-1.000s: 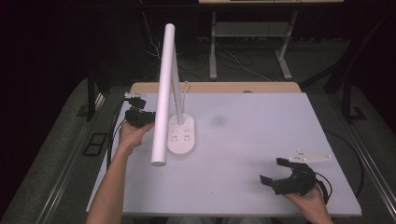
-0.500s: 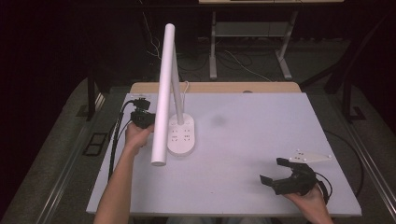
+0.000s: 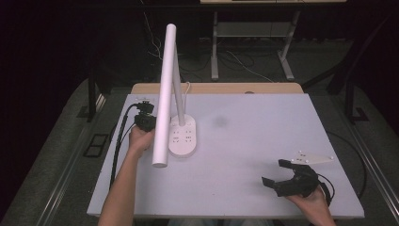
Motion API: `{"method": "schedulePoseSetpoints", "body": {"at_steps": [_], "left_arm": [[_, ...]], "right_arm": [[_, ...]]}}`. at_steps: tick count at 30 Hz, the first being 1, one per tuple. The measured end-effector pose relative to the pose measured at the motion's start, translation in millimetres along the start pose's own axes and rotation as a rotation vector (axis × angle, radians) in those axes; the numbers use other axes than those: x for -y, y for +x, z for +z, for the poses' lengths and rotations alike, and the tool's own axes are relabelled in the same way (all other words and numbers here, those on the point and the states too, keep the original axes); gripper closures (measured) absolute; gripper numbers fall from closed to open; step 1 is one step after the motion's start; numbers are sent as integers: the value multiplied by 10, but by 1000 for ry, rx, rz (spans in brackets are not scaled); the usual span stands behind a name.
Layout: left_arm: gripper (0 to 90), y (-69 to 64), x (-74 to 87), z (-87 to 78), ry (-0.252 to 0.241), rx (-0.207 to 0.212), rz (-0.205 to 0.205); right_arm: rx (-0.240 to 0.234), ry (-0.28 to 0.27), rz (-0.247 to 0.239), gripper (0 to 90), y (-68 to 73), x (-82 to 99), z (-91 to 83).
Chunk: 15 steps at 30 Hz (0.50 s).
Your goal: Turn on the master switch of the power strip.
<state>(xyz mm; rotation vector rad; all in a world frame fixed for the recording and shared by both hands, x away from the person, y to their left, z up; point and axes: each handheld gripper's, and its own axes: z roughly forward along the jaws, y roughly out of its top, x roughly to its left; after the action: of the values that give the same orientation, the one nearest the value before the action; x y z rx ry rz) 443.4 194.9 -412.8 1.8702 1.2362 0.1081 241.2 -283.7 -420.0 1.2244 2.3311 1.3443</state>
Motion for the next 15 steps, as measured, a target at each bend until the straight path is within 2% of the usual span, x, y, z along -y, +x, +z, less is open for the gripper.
{"method": "schedulePoseSetpoints", "body": {"at_steps": [10, 15], "left_arm": [[898, -44, 40, 146, 11, 7, 2], [898, -42, 48, 183, 16, -2, 11]], "right_arm": [[-5, 6, -5, 3, 0, 2, 5], [-5, 7, -5, 4, -1, 3, 5]]}}
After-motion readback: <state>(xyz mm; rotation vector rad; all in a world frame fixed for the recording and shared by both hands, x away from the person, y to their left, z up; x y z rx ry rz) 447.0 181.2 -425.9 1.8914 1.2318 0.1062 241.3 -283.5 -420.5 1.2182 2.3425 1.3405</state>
